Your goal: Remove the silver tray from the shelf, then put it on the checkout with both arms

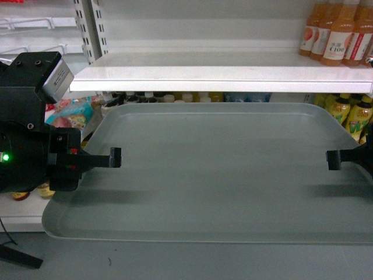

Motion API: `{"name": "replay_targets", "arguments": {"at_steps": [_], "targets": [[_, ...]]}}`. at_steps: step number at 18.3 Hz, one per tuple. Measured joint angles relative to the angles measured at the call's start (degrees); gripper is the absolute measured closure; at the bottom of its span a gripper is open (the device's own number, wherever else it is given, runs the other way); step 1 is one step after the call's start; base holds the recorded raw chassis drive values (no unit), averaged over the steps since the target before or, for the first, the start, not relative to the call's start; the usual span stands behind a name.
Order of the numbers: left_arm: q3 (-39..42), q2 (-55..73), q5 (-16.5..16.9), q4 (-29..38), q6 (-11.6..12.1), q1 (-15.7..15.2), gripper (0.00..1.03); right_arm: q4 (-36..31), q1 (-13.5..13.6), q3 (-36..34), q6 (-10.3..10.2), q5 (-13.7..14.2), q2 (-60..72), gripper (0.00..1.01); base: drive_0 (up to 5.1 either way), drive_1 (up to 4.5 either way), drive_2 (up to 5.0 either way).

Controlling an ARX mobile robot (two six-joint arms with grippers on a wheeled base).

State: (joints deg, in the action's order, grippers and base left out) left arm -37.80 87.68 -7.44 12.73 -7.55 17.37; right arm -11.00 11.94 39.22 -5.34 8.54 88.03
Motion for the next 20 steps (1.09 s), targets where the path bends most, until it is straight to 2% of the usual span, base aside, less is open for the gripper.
{"name": "replay_targets", "arguments": {"at_steps": [20], "targets": [[0.02,-0.04,-0.09,0.28,0.0,0.0,0.99,-0.09,-0.02,-0.09,0.04,0.2,-0.02,0.98,0.1,-4.22,4.4]]}}
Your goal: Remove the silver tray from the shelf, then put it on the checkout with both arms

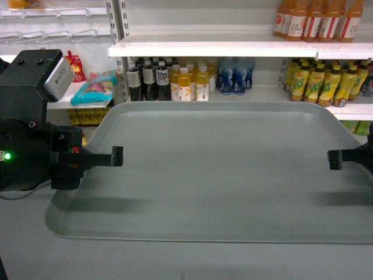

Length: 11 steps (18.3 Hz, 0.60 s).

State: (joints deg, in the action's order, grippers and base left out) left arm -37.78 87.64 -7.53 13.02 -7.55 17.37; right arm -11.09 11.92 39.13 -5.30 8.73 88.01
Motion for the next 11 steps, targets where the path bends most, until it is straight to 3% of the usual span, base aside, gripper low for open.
{"name": "replay_targets", "arguments": {"at_steps": [11], "targets": [[0.0,0.02,0.22,-0.22,0.02,-0.07,0.99,0.22,0.04,0.0,-0.02,-0.24,0.02,0.98,0.1,-4.26,4.4]]}}
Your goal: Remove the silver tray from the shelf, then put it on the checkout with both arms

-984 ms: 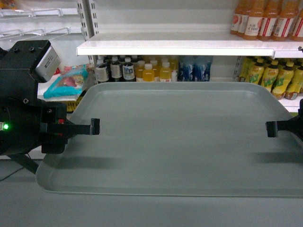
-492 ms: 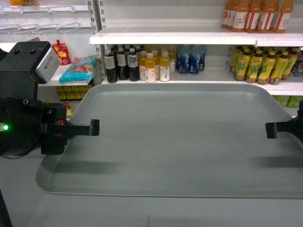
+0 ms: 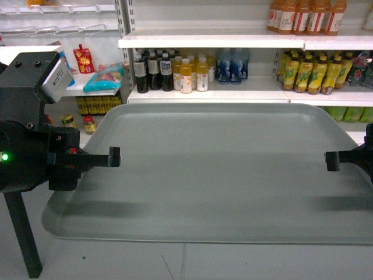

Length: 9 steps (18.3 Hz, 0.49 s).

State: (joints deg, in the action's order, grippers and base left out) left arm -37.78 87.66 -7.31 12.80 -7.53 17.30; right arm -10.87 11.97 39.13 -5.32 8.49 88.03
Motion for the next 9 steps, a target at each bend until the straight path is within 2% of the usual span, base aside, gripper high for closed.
{"name": "replay_targets", "arguments": {"at_steps": [9], "targets": [[0.0,-0.02,-0.11,0.04,0.0,0.07,0.99,-0.11,-0.02,0.0,0.02,0.04,-0.02,0.98,0.1,-4.19,4.4]]}}
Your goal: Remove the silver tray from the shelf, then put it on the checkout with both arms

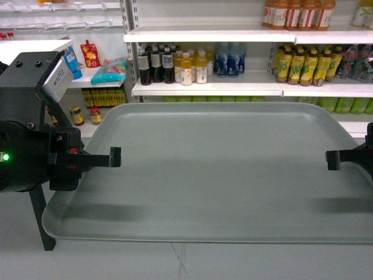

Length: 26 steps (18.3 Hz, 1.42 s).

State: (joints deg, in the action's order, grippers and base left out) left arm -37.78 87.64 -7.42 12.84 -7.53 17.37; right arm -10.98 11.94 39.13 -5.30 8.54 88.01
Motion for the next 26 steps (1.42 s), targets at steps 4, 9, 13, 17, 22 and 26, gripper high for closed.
{"name": "replay_targets", "arguments": {"at_steps": [4,9,13,17,22,26], "targets": [[0.0,-0.02,0.0,-0.02,0.0,0.04,0.99,-0.09,0.0,0.0,0.0,0.09,0.0,0.98,0.0,-4.27,4.4],[0.0,-0.02,-0.09,0.02,0.0,0.04,0.99,0.02,-0.07,0.0,0.0,0.07,0.0,0.98,0.0,-4.35,4.3],[0.07,-0.04,-0.2,-0.31,0.0,0.07,0.99,0.31,-0.02,-0.11,0.0,0.15,0.0,0.98,0.0,-1.97,2.0],[0.11,-0.07,-0.15,-0.02,0.0,0.04,0.99,0.02,-0.02,-0.15,0.0,0.15,-0.02,0.98,0.0,0.0,0.0],[0.11,-0.07,-0.11,0.04,0.0,0.04,0.99,-0.02,-0.02,-0.15,0.0,0.15,-0.02,0.98,-1.0,0.5,0.5],[0.11,-0.07,-0.04,0.17,-0.02,0.33,0.99,0.13,-0.37,-0.15,0.04,-0.02,0.0,0.98,-4.9,2.52,2.5]]}}
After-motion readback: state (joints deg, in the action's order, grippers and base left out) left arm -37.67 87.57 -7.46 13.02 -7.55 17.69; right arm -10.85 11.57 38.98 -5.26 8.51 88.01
